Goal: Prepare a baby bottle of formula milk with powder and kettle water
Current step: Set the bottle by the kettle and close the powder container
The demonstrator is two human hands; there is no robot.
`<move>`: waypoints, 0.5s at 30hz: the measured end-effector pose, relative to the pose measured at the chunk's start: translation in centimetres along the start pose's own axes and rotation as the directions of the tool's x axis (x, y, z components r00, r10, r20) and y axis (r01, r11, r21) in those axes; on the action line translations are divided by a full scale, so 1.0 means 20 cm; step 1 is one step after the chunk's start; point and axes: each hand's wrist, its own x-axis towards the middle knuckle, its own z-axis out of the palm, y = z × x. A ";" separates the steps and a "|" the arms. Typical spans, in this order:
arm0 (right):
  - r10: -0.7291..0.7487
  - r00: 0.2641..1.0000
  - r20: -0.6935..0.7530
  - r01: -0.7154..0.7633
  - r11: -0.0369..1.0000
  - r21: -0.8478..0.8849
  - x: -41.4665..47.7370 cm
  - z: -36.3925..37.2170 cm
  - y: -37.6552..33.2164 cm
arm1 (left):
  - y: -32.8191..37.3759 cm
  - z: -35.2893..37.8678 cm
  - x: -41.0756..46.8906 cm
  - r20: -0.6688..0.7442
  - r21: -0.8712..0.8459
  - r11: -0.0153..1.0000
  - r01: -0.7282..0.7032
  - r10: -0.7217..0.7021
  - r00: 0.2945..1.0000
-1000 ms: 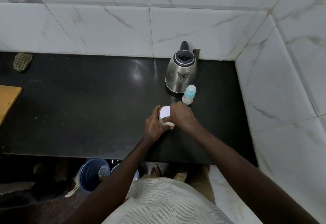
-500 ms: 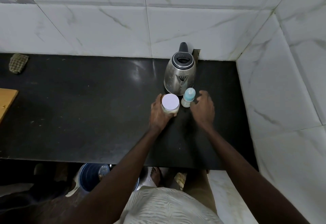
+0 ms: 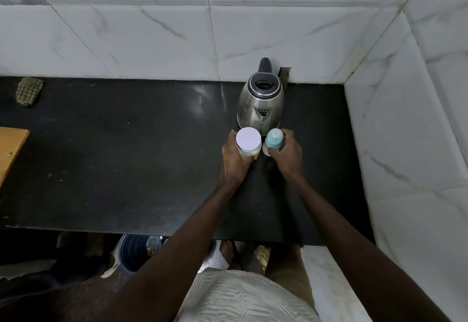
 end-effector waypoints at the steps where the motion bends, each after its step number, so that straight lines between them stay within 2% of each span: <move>1: -0.003 1.000 0.003 0.003 1.000 -0.002 -0.01 0.00 0.00 | 0.01 0.00 -0.01 -0.005 -0.011 1.000 -0.004 0.004 1.000; 7: -0.044 0.999 0.006 0.044 0.999 0.004 -0.08 0.00 0.00 | 0.04 0.01 -0.01 -0.023 -0.090 0.996 0.015 -0.017 1.000; 15: -0.094 0.990 0.103 0.102 0.992 -0.075 -0.11 -0.07 0.01 | -0.05 0.01 -0.05 0.013 0.086 0.996 -0.026 0.025 1.000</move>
